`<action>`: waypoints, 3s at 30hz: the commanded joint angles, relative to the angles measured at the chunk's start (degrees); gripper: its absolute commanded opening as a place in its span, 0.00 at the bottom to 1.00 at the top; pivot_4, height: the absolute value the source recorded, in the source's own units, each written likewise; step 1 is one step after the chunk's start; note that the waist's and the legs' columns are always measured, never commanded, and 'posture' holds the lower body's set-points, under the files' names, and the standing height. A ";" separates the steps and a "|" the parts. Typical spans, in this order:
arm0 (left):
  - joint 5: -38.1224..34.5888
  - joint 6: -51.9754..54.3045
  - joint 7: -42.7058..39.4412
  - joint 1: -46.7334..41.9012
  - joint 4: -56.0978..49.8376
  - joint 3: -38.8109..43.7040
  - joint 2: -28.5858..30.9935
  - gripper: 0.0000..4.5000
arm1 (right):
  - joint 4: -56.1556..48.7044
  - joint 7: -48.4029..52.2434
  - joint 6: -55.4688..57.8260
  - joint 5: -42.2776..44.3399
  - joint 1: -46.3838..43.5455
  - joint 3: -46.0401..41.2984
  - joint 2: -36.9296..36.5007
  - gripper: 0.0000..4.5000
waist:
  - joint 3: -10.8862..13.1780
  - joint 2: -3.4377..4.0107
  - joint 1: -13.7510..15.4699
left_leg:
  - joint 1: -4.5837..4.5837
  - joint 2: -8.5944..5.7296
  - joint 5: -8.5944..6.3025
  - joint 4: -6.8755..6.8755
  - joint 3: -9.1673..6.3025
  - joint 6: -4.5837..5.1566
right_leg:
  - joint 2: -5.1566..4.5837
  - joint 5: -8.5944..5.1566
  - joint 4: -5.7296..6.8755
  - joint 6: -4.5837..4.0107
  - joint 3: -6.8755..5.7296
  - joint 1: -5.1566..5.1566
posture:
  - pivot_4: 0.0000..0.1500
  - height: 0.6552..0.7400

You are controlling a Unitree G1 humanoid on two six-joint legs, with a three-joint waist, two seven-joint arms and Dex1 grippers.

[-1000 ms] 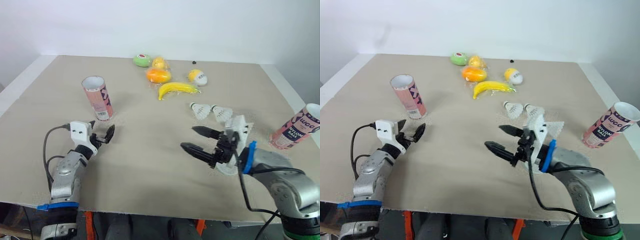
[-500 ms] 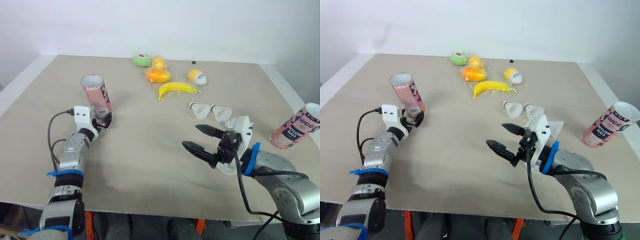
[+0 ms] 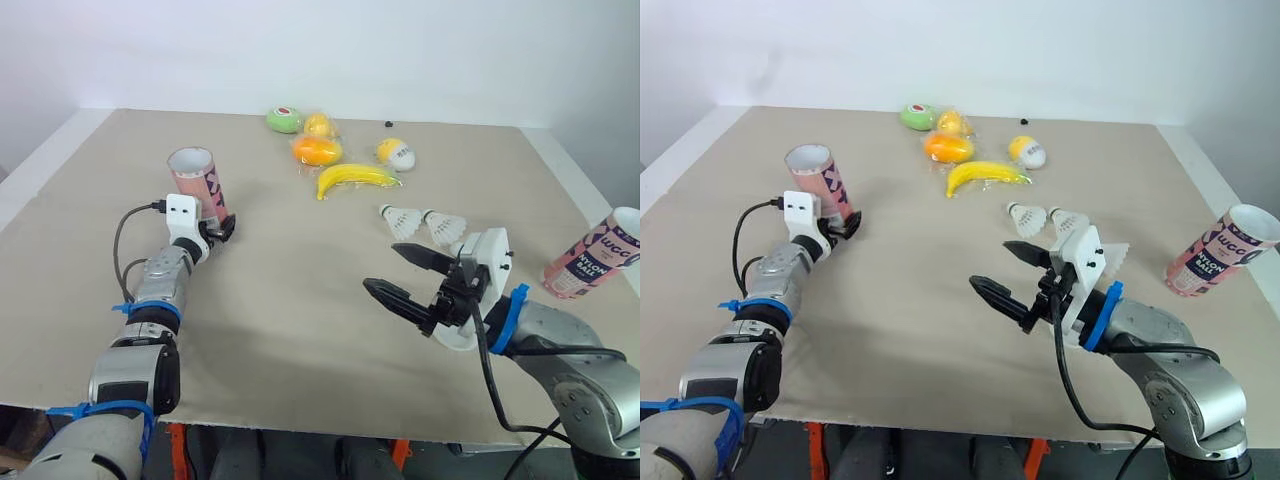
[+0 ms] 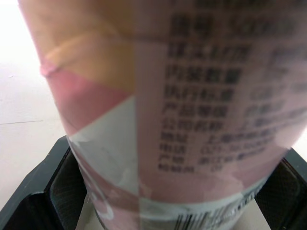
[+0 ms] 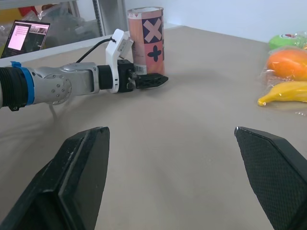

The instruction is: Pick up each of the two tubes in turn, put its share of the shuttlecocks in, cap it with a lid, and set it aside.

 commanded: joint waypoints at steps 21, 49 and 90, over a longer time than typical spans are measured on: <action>0.43 -4.39 -10.63 -0.60 -4.11 -1.44 1.94 0.58 | 3.07 -1.77 0.48 0.30 0.90 -4.62 -4.07 1.00 | 0.11 -0.18 -0.02 | -0.03 -0.02 0.00 0.00 0.00 0.00 | -0.01 0.01 0.00 -0.01 0.00 -0.01 | 1.00 0.46; -1.20 8.22 -68.68 8.33 -41.86 -27.49 29.87 0.58 | 43.71 -11.18 -4.27 -26.17 -29.20 11.61 11.40 1.00 | 0.27 -0.20 -0.35 | -0.15 0.10 0.05 -0.31 0.05 -0.03 | 0.08 -0.08 0.10 -0.32 0.02 -0.37 | 1.00 0.46; -4.65 10.88 -68.68 9.89 -42.28 -31.63 29.78 0.58 | 8.42 25.04 -2.98 -7.31 -32.01 10.34 -3.47 0.01 | 0.31 -0.09 -0.08 | -0.11 0.13 0.03 -0.27 0.05 0.00 | 0.05 -0.12 0.14 -0.34 -0.02 -0.30 | 1.00 0.46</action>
